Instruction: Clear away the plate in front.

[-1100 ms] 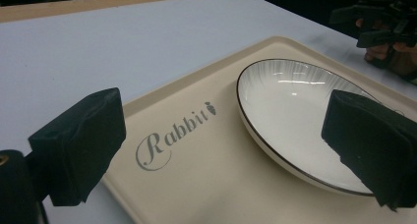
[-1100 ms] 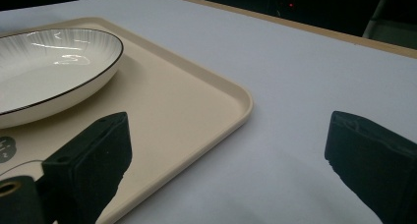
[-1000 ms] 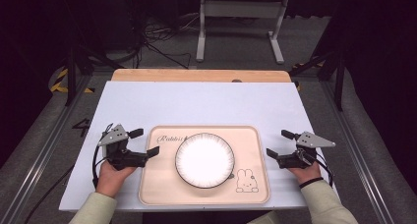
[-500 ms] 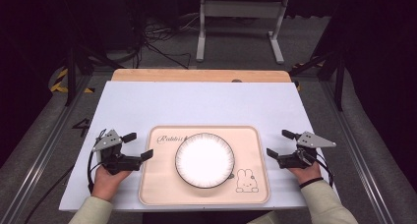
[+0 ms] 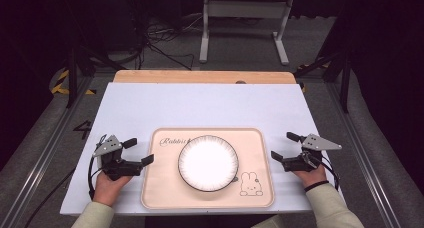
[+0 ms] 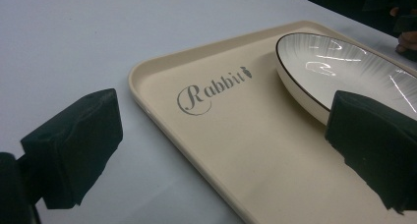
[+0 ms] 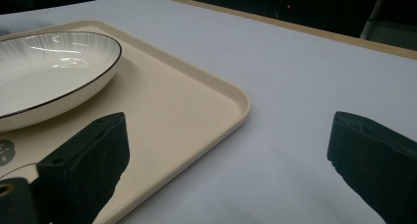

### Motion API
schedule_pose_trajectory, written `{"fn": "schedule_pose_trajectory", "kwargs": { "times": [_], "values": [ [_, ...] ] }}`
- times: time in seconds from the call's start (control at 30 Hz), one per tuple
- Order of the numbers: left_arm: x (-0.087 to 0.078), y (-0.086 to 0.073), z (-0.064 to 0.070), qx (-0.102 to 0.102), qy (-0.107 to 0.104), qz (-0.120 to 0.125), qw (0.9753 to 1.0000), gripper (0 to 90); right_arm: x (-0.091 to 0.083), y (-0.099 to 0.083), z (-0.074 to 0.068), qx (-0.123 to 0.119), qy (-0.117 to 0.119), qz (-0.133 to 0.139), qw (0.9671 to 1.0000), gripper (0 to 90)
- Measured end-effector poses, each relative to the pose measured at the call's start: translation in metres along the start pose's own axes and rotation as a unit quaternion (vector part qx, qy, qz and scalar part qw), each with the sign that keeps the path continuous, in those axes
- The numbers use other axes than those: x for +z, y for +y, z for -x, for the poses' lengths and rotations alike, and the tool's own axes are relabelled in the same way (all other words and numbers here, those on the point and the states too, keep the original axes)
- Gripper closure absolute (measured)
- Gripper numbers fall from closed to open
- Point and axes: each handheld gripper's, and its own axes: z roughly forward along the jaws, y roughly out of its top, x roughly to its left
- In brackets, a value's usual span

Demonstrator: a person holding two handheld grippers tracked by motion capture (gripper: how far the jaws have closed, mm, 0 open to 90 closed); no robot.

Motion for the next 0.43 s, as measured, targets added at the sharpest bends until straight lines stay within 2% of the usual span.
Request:
{"fn": "schedule_pose_trajectory", "kwargs": {
  "times": [0.07,0.2,0.43],
  "values": [
    [0.0010,-0.0013,0.0000,0.000,-0.001,-0.002,1.0000,1.9,0.0000,0.0000,0.0000,0.000,0.000,0.000,1.0000,2.9],
    [0.0031,-0.0010,0.0030,0.014,0.006,-0.014,0.9998,2.8,-0.0001,0.0000,-0.0002,-0.001,0.000,-0.001,1.0000,2.9],
    [0.0022,-0.0013,0.0022,0.011,0.009,-0.010,0.9998,2.2,0.0001,0.0001,-0.0001,0.000,0.000,-0.001,1.0000,2.9]
  ]
}}
